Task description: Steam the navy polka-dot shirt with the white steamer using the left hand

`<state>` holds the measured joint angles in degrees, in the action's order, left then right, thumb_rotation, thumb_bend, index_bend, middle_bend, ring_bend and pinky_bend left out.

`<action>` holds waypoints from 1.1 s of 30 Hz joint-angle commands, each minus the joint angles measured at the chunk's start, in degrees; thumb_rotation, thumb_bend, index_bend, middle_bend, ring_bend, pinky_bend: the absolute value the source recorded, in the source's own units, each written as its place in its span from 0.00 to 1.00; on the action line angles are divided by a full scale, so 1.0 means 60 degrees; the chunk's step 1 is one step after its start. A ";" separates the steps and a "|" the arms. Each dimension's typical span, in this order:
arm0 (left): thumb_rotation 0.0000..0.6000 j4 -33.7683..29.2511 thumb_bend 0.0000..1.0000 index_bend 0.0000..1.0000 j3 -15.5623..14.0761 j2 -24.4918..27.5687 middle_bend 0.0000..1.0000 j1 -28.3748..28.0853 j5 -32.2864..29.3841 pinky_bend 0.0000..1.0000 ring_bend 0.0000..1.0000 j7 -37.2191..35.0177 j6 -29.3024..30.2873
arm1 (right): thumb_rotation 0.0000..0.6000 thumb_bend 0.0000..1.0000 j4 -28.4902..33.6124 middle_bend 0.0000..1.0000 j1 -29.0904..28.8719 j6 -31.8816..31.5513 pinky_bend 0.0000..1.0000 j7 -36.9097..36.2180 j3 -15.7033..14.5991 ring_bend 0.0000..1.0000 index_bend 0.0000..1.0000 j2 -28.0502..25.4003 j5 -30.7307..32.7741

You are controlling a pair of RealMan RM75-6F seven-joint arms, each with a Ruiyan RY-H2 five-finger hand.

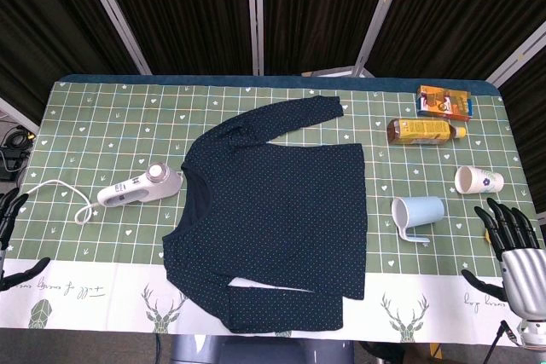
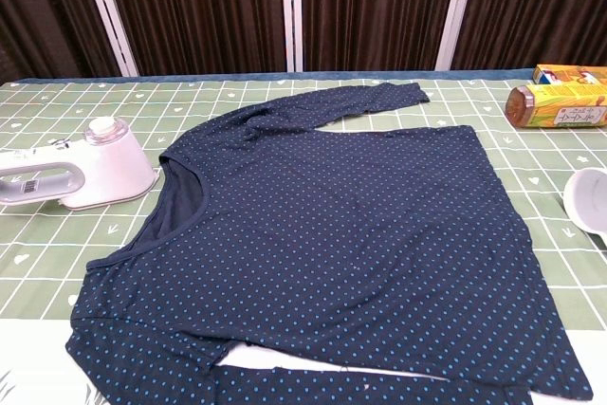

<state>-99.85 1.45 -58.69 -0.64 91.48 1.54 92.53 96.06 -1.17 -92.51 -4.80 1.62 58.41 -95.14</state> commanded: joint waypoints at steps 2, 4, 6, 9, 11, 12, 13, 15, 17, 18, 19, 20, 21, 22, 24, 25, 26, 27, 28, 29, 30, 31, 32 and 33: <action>1.00 0.0015 0.00 0.00 -0.0003 -0.0006 0.00 -0.0002 -0.0013 0.00 0.00 -0.0011 -0.0017 | 1.00 0.00 0.0011 0.00 0.0000 0.0011 0.00 -0.0001 -0.0006 0.00 0.00 -0.0003 0.0004; 1.00 0.0011 0.00 0.00 -0.0005 -0.0001 0.00 -0.0009 -0.0041 0.00 0.00 -0.0035 -0.0052 | 1.00 0.00 0.0021 0.00 0.0002 0.0023 0.00 0.0020 -0.0013 0.00 0.00 -0.0001 0.0008; 1.00 0.0014 0.00 0.00 0.0007 -0.0005 0.00 -0.0044 -0.0069 0.00 0.00 -0.0048 -0.0116 | 1.00 0.00 0.0031 0.00 0.0008 0.0030 0.00 0.0047 -0.0018 0.00 0.00 -0.0010 0.0021; 1.00 0.0020 0.00 0.00 0.0081 -0.0074 0.00 -0.0185 -0.0222 0.00 0.00 -0.0020 -0.0360 | 1.00 0.00 0.0060 0.00 0.0034 -0.0023 0.00 0.0045 -0.0008 0.00 0.00 -0.0028 0.0030; 1.00 0.0008 0.00 0.00 0.0156 -0.0143 0.00 -0.0340 -0.0397 0.00 0.00 0.0029 -0.0636 | 1.00 0.00 0.0075 0.00 0.0044 -0.0053 0.00 -0.0011 -0.0008 0.00 0.00 -0.0052 0.0014; 1.00 -0.0003 0.00 0.00 0.0199 -0.0182 0.00 -0.0437 -0.0492 0.00 0.00 0.0073 -0.0805 | 1.00 0.00 0.0078 0.00 0.0048 -0.0067 0.00 -0.0034 -0.0004 0.00 0.00 -0.0062 0.0017; 1.00 -0.0019 0.00 0.00 0.0299 -0.0256 0.00 -0.0640 -0.0675 0.00 0.00 0.0172 -0.1130 | 1.00 0.00 0.0078 0.00 0.0048 -0.0069 0.00 -0.0061 -0.0004 0.00 0.00 -0.0073 0.0014; 1.00 -0.0027 0.00 0.00 0.0553 -0.0434 0.00 -0.1019 -0.1025 0.01 0.00 0.0249 -0.1640 | 1.00 0.00 0.0070 0.00 0.0033 -0.0039 0.00 -0.0090 -0.0011 0.00 0.00 -0.0084 0.0005; 1.00 -0.0011 0.00 0.00 0.0846 -0.0639 0.00 -0.1443 -0.1527 0.02 0.00 0.0278 -0.2252 | 1.00 0.00 0.0064 0.00 0.0006 0.0017 0.00 -0.0100 -0.0012 0.00 0.00 -0.0085 0.0017; 1.00 0.0018 0.00 0.00 0.0980 -0.0724 0.00 -0.1637 -0.1808 0.04 0.00 0.0357 -0.2552 | 1.00 0.00 0.0057 0.00 -0.0003 0.0045 0.00 -0.0099 -0.0011 0.00 0.00 -0.0084 0.0034; 1.00 0.0097 0.00 0.00 0.1146 -0.0841 0.00 -0.1884 -0.2142 0.04 0.00 0.0507 -0.2908 | 1.00 0.00 0.0050 0.00 -0.0012 0.0074 0.00 -0.0103 -0.0012 0.00 0.00 -0.0083 0.0052; 1.00 0.0194 0.00 0.01 0.1301 -0.0969 0.00 -0.2109 -0.2462 0.06 0.01 0.0670 -0.3212 | 1.00 0.00 0.0049 0.00 -0.0020 0.0100 0.00 -0.0108 -0.0011 0.00 0.00 -0.0082 0.0069; 1.00 0.0357 0.00 0.02 0.1531 -0.1201 0.00 -0.2449 -0.3016 0.07 0.02 0.0966 -0.3658 | 1.00 0.00 0.0048 0.00 -0.0036 0.0145 0.00 -0.0115 -0.0006 0.00 0.00 -0.0086 0.0105; 1.00 0.0444 0.00 0.02 0.1666 -0.1349 0.00 -0.2646 -0.3395 0.08 0.04 0.1145 -0.3912 | 1.00 0.00 0.0049 0.00 -0.0040 0.0160 0.00 -0.0110 0.0002 0.00 0.00 -0.0090 0.0132; 1.00 0.0617 0.00 0.06 0.1962 -0.1678 0.03 -0.3028 -0.4225 0.13 0.09 0.1477 -0.4345 | 1.00 0.00 0.0056 0.00 -0.0037 0.0150 0.00 -0.0105 0.0023 0.00 0.00 -0.0096 0.0170; 1.00 0.0710 0.00 0.08 0.2077 -0.1828 0.04 -0.3193 -0.4550 0.14 0.11 0.1628 -0.4490 | 1.00 0.00 0.0063 0.00 -0.0035 0.0146 0.00 -0.0115 0.0030 0.00 0.00 -0.0099 0.0183; 1.00 0.0807 0.00 0.10 0.2173 -0.1974 0.06 -0.3340 -0.4839 0.17 0.13 0.1769 -0.4597 | 1.00 0.00 0.0066 0.00 -0.0035 0.0146 0.00 -0.0129 0.0034 0.00 0.00 -0.0104 0.0192; 1.00 0.0908 0.00 0.12 0.2254 -0.2116 0.08 -0.3477 -0.5092 0.20 0.15 0.1919 -0.4676 | 1.00 0.00 0.0061 0.00 -0.0035 0.0150 0.00 -0.0135 0.0036 0.00 0.00 -0.0109 0.0201; 1.00 0.1007 0.00 0.13 0.2321 -0.2250 0.08 -0.3605 -0.5313 0.21 0.16 0.2059 -0.4736 | 1.00 0.00 0.0055 0.00 -0.0038 0.0159 0.00 -0.0142 0.0038 0.00 0.00 -0.0112 0.0213; 1.00 0.1126 0.00 0.15 0.2381 -0.2396 0.10 -0.3742 -0.5542 0.24 0.19 0.2226 -0.4798 | 1.00 0.00 0.0050 0.00 -0.0040 0.0175 0.00 -0.0155 0.0038 0.00 0.00 -0.0113 0.0228; 1.00 0.1245 0.00 0.17 0.2419 -0.2524 0.12 -0.3874 -0.5780 0.28 0.21 0.2440 -0.4859 | 1.00 0.00 0.0043 0.00 -0.0046 0.0193 0.00 -0.0166 0.0036 0.00 0.00 -0.0113 0.0237; 1.00 0.1348 0.00 0.19 0.2445 -0.2633 0.13 -0.3993 -0.6030 0.30 0.22 0.2662 -0.4913 | 1.00 0.00 0.0037 0.00 -0.0054 0.0214 0.00 -0.0171 0.0037 0.00 0.00 -0.0111 0.0248; 1.00 0.1459 0.00 0.21 0.2465 -0.2743 0.14 -0.4115 -0.6295 0.32 0.24 0.2873 -0.4989 | 1.00 0.00 0.0030 0.00 -0.0064 0.0236 0.00 -0.0174 0.0038 0.00 0.00 -0.0108 0.0258; 1.00 0.1525 0.00 0.22 0.2480 -0.2810 0.16 -0.4191 -0.6453 0.33 0.25 0.2978 -0.5041 | 1.00 0.00 0.0028 0.00 -0.0069 0.0248 0.00 -0.0173 0.0038 0.00 0.00 -0.0106 0.0261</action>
<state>-92.52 15.28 -73.59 -23.73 55.55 16.99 63.85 96.24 -1.57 -91.03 -5.83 1.84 57.76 -93.59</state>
